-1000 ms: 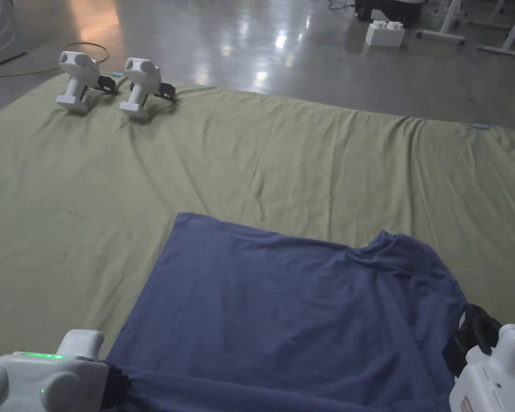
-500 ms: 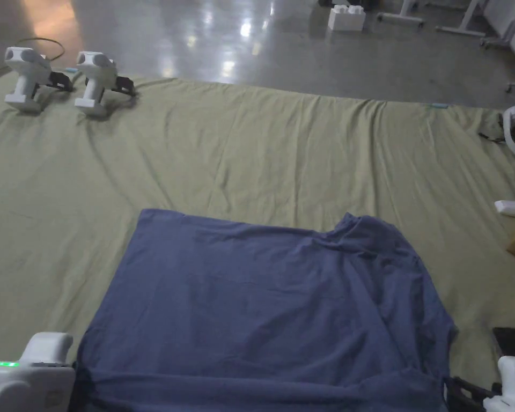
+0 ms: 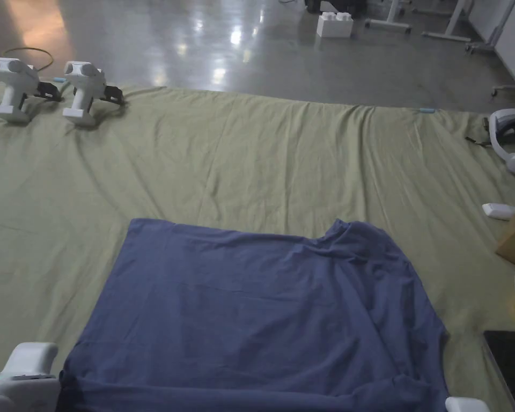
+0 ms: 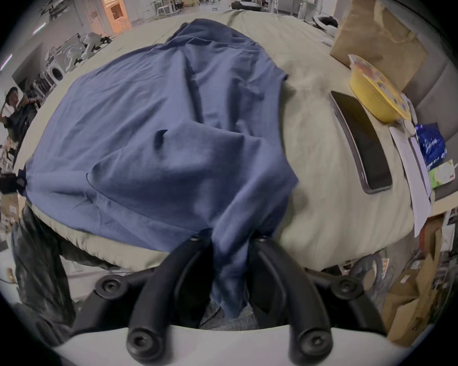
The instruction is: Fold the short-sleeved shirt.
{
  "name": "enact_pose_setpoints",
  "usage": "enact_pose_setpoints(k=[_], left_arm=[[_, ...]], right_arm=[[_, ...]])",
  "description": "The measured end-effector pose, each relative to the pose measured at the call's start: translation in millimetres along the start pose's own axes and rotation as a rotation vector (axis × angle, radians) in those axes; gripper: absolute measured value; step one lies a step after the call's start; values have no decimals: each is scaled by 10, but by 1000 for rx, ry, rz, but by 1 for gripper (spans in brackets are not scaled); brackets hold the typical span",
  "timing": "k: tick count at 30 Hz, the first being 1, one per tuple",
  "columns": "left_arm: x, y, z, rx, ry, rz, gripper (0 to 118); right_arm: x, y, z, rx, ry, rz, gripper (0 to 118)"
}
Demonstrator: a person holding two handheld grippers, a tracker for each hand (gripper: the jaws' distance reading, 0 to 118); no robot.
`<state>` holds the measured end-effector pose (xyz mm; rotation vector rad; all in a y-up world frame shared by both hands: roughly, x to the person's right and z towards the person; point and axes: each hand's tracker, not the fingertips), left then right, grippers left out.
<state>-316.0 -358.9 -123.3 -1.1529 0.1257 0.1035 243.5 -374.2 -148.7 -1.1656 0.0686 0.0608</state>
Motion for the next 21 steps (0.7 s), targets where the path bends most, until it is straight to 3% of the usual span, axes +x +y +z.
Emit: enact_pose_setpoints(k=[2, 6, 10, 14, 21], left_arm=[[3, -4, -2, 1, 0, -1, 7], [-6, -8, -1, 11, -5, -2, 7], [-9, 21, 137, 59, -23, 1, 7], [-28, 175, 347, 165, -59, 25, 7], [0, 679, 434, 281, -68, 39, 7]], right_arm=[[-77, 4, 1, 9, -29, 82, 15], [-53, -6, 64, 9, -42, 106, 12], [-103, 20, 294, 26, -133, 177, 12], [-20, 188, 560, 135, -56, 87, 12], [-13, 696, 745, 283, -38, 53, 12]])
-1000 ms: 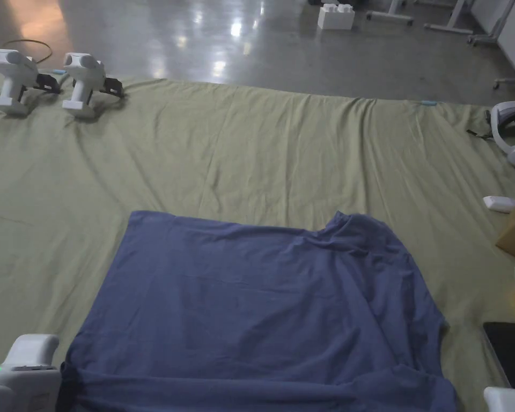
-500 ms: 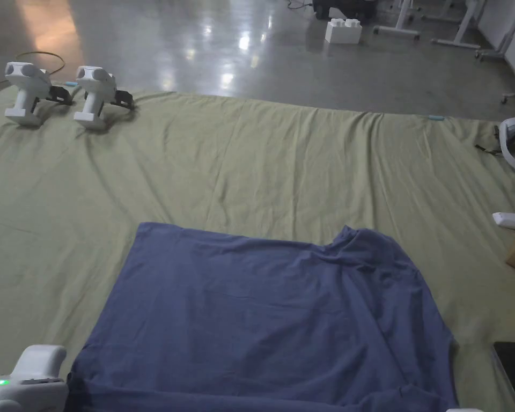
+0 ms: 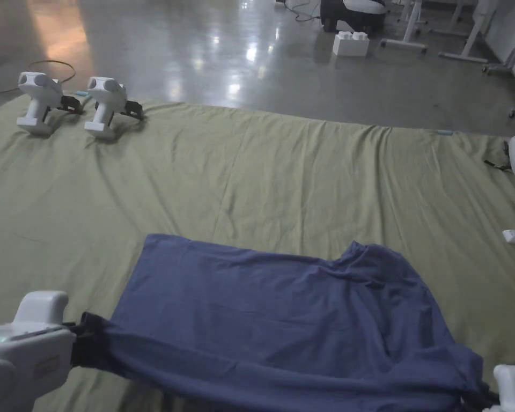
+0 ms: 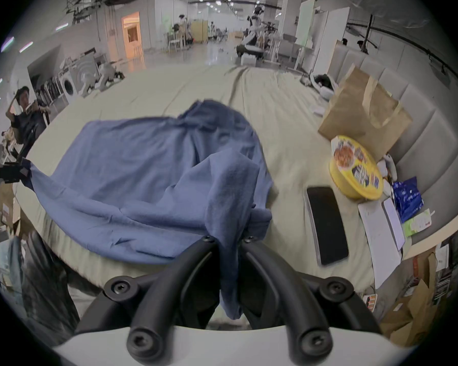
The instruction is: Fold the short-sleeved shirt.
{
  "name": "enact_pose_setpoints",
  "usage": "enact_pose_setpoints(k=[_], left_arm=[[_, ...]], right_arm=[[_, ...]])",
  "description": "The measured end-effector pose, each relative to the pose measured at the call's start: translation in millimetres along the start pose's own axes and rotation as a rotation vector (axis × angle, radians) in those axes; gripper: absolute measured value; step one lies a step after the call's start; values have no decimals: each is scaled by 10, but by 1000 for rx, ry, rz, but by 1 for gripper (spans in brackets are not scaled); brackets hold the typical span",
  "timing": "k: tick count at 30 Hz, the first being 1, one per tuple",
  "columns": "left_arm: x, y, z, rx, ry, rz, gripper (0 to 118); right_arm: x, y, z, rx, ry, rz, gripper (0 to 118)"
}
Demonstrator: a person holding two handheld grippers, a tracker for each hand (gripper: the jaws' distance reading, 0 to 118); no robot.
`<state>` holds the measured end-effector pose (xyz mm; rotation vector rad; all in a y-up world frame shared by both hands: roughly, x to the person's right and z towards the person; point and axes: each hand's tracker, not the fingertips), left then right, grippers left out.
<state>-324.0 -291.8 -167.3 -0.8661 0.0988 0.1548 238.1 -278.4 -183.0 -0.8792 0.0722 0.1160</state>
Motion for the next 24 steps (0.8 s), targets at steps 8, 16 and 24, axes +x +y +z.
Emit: enact_pose_setpoints(k=[8, 16, 24], left_arm=[[42, 488, -478, 42, 36, 12, 7], [7, 652, -1204, -45, 49, 35, 7], [92, 717, -1230, -62, 47, -13, 57]], right_arm=[[-26, 589, -566, 47, -13, 2, 12], [-14, 719, -1355, -42, -35, -19, 14], [-17, 668, -1314, -11, -79, -39, 68]])
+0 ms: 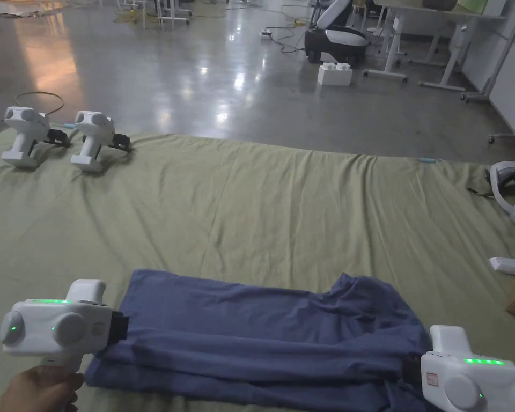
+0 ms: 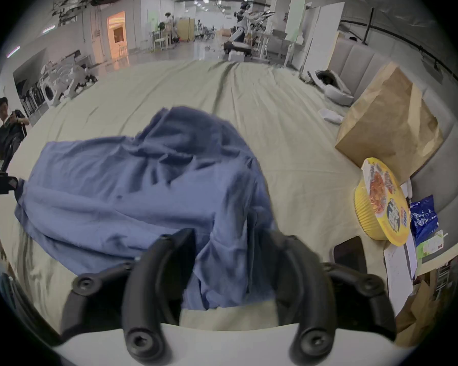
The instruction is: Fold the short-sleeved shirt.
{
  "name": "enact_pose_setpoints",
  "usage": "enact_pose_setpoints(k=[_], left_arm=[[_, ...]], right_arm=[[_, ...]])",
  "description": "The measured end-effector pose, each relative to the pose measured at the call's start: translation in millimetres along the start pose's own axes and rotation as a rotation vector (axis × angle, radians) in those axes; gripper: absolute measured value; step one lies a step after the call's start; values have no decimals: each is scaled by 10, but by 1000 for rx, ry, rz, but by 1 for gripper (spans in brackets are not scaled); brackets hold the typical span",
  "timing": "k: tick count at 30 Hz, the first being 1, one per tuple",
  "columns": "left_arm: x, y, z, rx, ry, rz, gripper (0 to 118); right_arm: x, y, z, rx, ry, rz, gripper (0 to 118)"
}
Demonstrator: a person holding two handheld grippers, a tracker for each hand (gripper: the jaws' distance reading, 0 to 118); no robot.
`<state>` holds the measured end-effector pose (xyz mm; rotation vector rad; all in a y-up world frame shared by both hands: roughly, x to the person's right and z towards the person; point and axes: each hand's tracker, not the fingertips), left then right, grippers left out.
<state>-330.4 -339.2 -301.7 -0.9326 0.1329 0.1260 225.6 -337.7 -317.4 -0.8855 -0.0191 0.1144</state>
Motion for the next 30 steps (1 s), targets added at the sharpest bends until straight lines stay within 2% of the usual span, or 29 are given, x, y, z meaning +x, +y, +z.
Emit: enact_pose_setpoints(k=[2, 7, 10, 13, 15, 16, 17, 18, 20, 22, 24, 30], left_arm=[[16, 12, 129, 40, -13, 26, 66], [169, 29, 502, 203, -57, 28, 66], [343, -18, 788, 340, -36, 14, 66], [490, -117, 1076, 497, -33, -5, 66], [584, -193, 1238, 589, -24, -21, 65], [637, -229, 1319, 626, -7, -32, 65], [689, -264, 1397, 658, 13, -48, 63], [719, -293, 1447, 689, 25, -56, 54], [780, -355, 1562, 734, 42, -69, 20], [821, -405, 1650, 760, 75, -51, 15], [812, -461, 1715, 778, 19, -52, 3], [803, -652, 1760, 761, 52, -97, 2]], right_arm=[[-7, 29, 206, 92, 13, -42, 71], [-106, 130, 746, 345, 53, -68, 71], [-232, 129, 1047, 529, 54, -74, 71], [-401, 99, 1277, 647, 57, -64, 70], [-499, 46, 1393, 725, 81, -63, 62], [-562, 22, 1446, 755, 76, -56, 49], [-626, 8, 1482, 773, 38, -46, 33], [-681, -11, 1515, 794, 12, -44, 22], [-765, -52, 1570, 808, 14, -57, 19], [-816, -75, 1605, 828, 33, -72, 13], [-886, -113, 1635, 845, 6, -76, 7], [-954, -182, 1677, 858, 1, -78, 6]])
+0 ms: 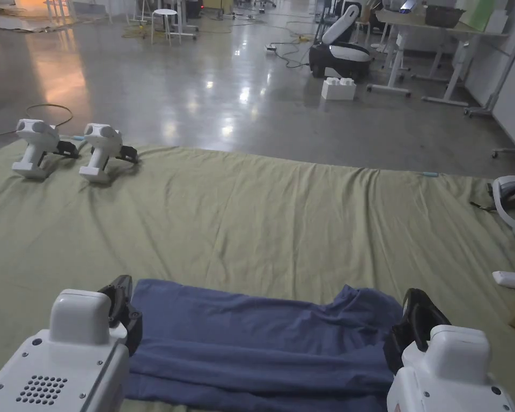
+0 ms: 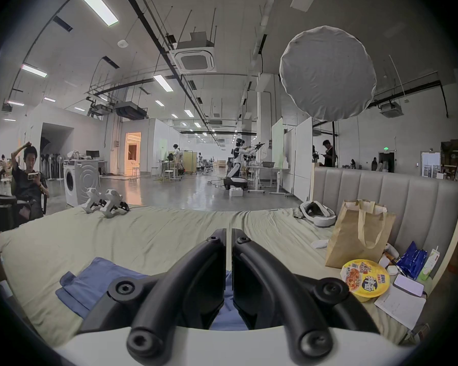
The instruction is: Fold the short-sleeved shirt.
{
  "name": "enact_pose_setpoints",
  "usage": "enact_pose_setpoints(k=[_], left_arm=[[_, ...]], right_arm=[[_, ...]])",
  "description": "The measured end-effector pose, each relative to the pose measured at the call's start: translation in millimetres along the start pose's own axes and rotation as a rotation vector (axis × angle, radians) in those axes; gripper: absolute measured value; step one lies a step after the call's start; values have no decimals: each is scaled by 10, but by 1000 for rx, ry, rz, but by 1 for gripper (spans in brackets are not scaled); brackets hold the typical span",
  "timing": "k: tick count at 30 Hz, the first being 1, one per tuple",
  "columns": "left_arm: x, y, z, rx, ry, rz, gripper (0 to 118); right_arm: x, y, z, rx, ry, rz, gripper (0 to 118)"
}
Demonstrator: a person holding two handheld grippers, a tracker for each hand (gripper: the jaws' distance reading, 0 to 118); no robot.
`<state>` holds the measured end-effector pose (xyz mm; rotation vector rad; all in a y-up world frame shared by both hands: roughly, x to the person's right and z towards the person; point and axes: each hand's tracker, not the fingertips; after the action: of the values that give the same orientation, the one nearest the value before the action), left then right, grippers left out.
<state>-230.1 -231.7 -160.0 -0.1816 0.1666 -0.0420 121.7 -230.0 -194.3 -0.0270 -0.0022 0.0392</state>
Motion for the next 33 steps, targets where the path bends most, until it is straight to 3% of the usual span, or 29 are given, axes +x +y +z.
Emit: enact_pose_setpoints(k=[13, 14, 16, 19, 21, 23, 29, 30, 32, 33], left_arm=[[-874, -866, -1038, -708, -14, 100, 4], [-921, -905, -1130, -749, -29, 106, 11], [-967, -955, -1245, -814, -52, 156, 43], [-1002, -1057, -1417, -905, -71, 193, 55], [-987, -1141, -1488, -974, -51, 157, 70], [-940, -1238, -1559, -1055, -30, 116, 70], [-730, -1262, -1526, -1024, 17, 32, 69], [-680, -1265, -1509, -1012, 21, -4, 63], [-571, -1271, -1484, -1003, 15, -50, 38], [-542, -1259, -1470, -1001, -5, -44, 35]], right_arm=[[182, -254, -79, -141, -7, 8, 6], [198, -274, -84, -150, -9, 6, 6], [227, -315, -84, -164, -13, -1, 6], [264, -358, -93, -187, -21, 4, 6], [291, -388, -100, -201, -25, 6, 6], [319, -425, -103, -217, -32, 9, 6], [443, -526, -116, -263, -43, -2, 6], [472, -543, -126, -275, -47, -3, 6], [560, -569, -139, -316, -66, -4, 6], [618, -589, -157, -340, -75, 0, 7]])
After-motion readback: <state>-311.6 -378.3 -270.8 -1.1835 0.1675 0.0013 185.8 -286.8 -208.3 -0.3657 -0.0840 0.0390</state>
